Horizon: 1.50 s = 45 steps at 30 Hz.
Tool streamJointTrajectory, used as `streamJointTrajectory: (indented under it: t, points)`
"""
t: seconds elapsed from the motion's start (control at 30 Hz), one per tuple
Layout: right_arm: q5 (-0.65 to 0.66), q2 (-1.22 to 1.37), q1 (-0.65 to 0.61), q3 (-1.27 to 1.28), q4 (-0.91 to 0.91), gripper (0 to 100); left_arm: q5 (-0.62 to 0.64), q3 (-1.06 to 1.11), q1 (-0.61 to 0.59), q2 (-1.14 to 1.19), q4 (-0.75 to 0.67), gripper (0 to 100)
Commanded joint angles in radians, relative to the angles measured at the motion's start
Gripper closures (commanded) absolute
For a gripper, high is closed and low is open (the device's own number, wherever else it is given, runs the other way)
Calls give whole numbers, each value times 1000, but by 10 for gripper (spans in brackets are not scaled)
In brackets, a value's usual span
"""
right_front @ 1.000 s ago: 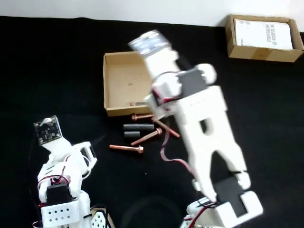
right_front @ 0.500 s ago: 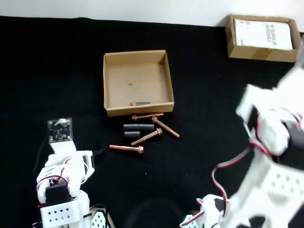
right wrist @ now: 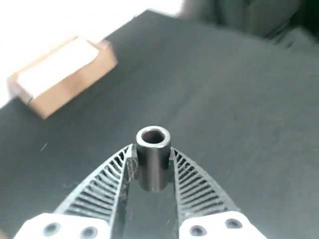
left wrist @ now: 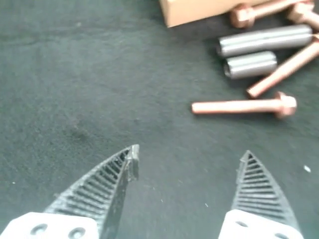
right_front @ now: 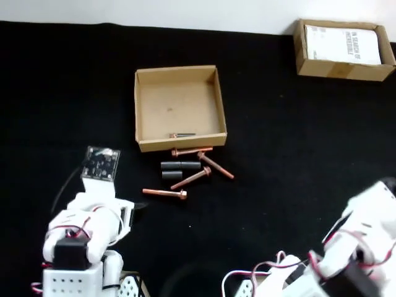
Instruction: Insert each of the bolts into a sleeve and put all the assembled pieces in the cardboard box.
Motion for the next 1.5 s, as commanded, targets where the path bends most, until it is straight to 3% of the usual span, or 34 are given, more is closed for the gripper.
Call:
streamJointTrajectory:
  t: [0.0, 0.2, 0.47, 0.63, 0.7, 0.8, 1.13, 1.47]
  points:
    - [0, -202, 105, 239, -199, 992, -9, -211, 65, 248, 5, 698]
    - [66, -484, 229, 611, -484, 992, -244, -493, 193, 602, 74, 698]
    - [83, -447, 346, 820, -768, 992, -262, -659, 369, 848, 109, 698]
    - [84, -447, 371, 929, -862, 992, -262, -687, 490, 920, 253, 698]
    - [84, -447, 371, 955, -883, 992, -278, -731, 506, 949, 325, 698]
    - [84, -447, 367, 977, -920, 992, -411, -779, 509, 1006, 390, 697]
    - [78, -447, 338, 1049, -1069, 992, -911, -954, 501, 1322, 348, 697]
    - [83, -447, 338, 1175, -1283, 992, -934, -1325, 510, 1794, 325, 701]
